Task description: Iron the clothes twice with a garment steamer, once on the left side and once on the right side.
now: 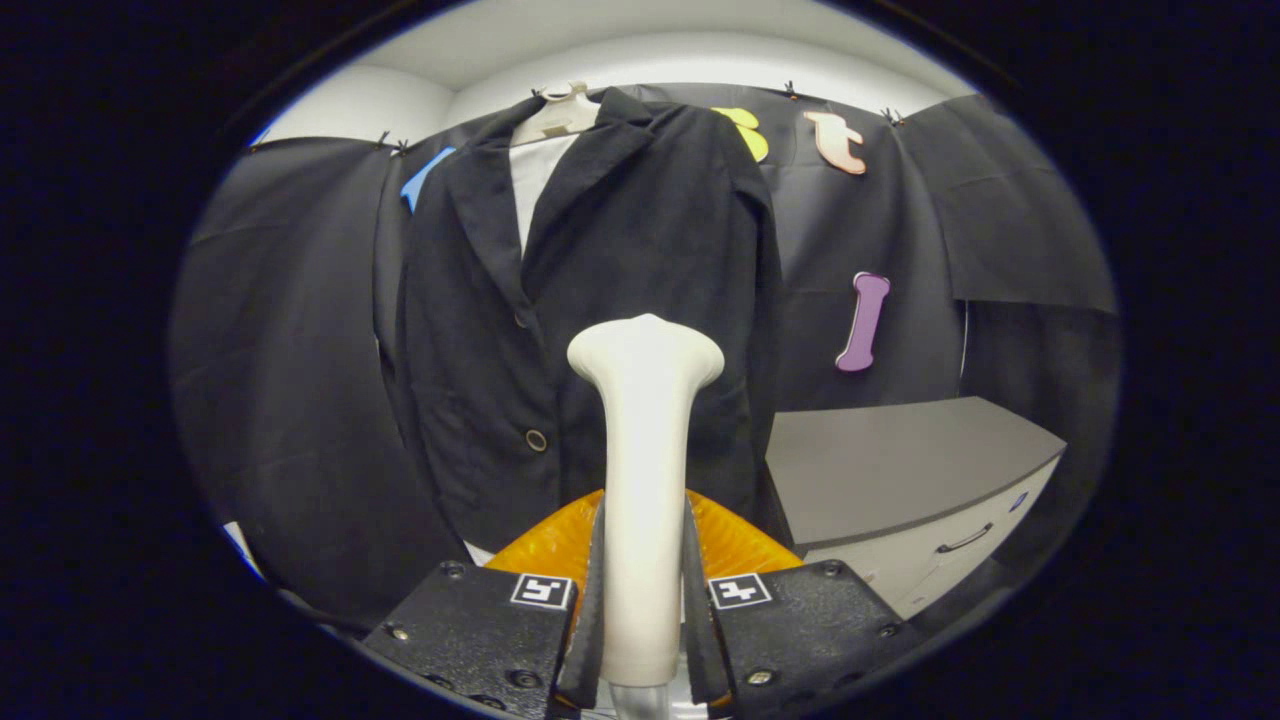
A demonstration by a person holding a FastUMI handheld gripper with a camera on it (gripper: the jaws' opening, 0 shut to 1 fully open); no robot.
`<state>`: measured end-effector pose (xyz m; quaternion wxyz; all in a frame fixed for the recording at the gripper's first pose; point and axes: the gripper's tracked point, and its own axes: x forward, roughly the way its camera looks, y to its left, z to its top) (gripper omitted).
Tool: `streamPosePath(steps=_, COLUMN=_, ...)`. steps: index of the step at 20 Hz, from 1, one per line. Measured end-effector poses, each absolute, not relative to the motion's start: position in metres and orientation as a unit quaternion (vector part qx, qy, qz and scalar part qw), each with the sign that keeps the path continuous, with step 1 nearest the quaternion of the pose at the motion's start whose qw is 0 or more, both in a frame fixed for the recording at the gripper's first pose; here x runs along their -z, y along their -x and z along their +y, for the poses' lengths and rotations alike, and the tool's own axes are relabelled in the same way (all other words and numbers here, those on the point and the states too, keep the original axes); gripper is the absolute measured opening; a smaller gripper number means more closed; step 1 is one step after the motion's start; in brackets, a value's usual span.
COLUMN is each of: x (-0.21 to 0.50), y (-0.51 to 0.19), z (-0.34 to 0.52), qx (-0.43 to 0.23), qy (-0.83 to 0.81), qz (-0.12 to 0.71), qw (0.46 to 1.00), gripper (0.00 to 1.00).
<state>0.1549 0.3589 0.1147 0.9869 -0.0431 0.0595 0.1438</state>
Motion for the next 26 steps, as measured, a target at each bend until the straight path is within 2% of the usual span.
streamPosePath(steps=7, x=-0.057, y=-0.142, z=0.358, qx=-0.154, qy=0.070, qz=0.108, qw=0.980, gripper=0.36)
streamPosePath(steps=26, x=0.077, y=-0.143, z=0.314, qx=-0.108, qy=0.101, qz=0.243, qw=0.959, gripper=0.36)
